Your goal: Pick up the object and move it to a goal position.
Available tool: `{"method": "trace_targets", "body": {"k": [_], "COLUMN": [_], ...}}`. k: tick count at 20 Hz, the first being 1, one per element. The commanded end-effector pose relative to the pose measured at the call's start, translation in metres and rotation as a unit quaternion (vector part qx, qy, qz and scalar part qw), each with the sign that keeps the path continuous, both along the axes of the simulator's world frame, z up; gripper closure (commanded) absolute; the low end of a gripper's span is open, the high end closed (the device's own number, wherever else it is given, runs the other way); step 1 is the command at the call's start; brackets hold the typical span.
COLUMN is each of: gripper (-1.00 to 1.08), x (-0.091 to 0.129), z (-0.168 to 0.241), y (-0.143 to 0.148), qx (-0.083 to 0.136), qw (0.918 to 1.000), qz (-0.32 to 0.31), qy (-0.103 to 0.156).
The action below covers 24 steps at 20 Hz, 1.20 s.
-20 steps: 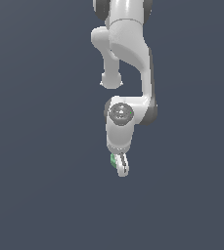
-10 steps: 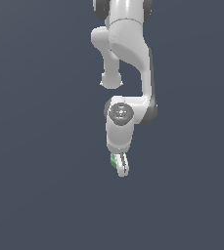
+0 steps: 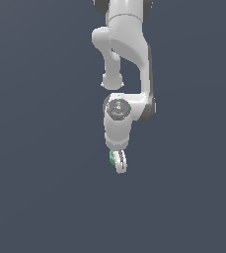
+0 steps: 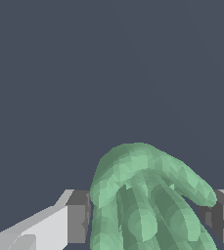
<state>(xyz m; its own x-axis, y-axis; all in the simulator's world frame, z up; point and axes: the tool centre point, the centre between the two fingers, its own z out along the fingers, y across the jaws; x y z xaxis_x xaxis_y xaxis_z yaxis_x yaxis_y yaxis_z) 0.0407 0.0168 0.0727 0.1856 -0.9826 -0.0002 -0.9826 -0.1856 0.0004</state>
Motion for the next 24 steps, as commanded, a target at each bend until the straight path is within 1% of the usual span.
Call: {"method": "trace_targets", "body": {"k": [1, 10, 14, 19, 24], "gripper": [1.08, 1.08, 1.08, 1.08, 1.08], "x": [-0.009, -0.056, -0.073, -0.086, -0.091], "z": [0.002, 0.013, 0.017, 0.020, 0.022], "y": [-0.005, -0.030, -0.039, -0.047, -0.050], "qx": [0.000, 0.000, 0.000, 0.000, 0.000], "qw": [1.0000, 1.0000, 1.0000, 1.0000, 1.0000], "qz": [0.000, 0.000, 0.000, 0.000, 0.000], "qy": [0.000, 0.000, 0.000, 0.000, 0.000]}}
